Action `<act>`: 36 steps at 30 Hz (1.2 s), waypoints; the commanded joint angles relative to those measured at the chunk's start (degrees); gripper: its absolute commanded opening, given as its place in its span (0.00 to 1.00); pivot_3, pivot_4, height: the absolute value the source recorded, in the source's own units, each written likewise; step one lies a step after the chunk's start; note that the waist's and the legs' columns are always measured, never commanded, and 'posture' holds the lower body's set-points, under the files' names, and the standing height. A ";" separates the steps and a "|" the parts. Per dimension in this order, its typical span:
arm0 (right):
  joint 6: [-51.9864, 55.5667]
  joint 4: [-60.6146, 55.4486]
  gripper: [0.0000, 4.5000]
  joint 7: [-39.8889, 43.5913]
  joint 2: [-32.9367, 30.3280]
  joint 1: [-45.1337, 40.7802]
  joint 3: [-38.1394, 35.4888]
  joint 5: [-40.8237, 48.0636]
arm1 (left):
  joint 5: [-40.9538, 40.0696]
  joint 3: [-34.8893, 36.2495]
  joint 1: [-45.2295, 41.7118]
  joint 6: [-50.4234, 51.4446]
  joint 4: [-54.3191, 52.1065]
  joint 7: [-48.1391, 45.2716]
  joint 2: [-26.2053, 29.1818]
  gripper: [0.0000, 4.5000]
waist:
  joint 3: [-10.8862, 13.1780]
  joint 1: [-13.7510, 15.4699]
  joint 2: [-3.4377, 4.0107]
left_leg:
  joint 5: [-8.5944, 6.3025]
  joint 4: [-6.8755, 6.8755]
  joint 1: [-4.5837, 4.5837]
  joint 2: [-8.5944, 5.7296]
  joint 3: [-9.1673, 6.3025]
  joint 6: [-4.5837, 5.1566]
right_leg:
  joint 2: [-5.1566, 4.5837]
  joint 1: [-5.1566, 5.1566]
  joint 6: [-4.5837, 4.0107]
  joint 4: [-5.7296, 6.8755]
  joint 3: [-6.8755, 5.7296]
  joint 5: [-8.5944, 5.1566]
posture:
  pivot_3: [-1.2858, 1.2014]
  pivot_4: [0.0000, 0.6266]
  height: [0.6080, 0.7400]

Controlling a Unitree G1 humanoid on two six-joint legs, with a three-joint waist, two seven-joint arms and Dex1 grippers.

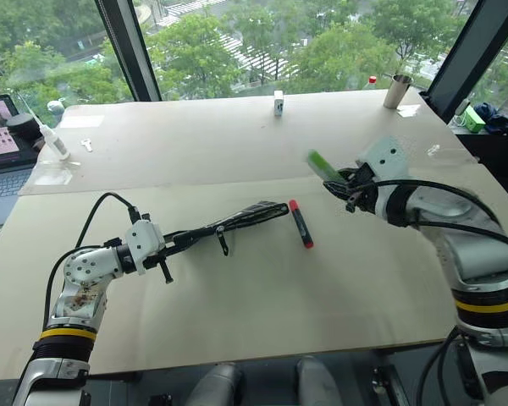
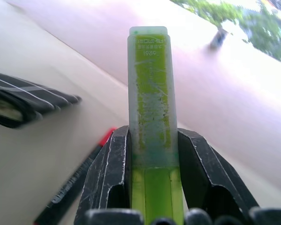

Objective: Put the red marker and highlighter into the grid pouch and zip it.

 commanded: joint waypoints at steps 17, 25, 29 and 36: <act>-17.99 4.23 0.22 14.25 -2.40 -7.92 18.54 -17.06 | 0.60 -1.81 -0.76 -0.84 -0.81 -0.96 -0.71 0.00 | 0.00 0.32 -0.04 | -0.01 0.06 -0.03 -0.01 0.12 0.01 | -0.07 -0.08 -0.02 -0.05 -0.08 0.01 | 0.52 0.24 1.00; -18.52 3.61 0.22 17.53 -4.07 -7.41 14.97 -15.79 | 0.57 -1.70 -0.60 -0.64 -0.99 -0.85 -1.13 0.00 | 0.00 0.33 -0.04 | -0.01 0.06 -0.02 0.00 0.12 0.01 | -0.06 -0.09 -0.02 -0.04 -0.08 0.01 | 0.52 0.24 1.00; -16.50 1.91 0.22 20.48 -4.91 -6.99 12.19 -11.87 | 0.51 -1.70 -0.76 -0.57 -0.84 -0.93 -1.25 0.00 | 0.00 0.33 -0.04 | -0.01 0.06 -0.02 0.00 0.12 0.01 | -0.06 -0.09 -0.02 -0.05 -0.08 0.01 | 0.52 0.24 1.00; -16.89 2.11 0.22 21.23 -5.91 -5.17 12.96 -13.14 | 0.46 -1.60 -0.86 -0.69 -0.63 -1.10 -1.24 0.00 | 0.00 0.34 -0.04 | -0.01 0.06 -0.01 0.01 0.12 0.01 | -0.06 -0.08 -0.02 -0.04 -0.08 0.01 | 0.52 0.24 1.00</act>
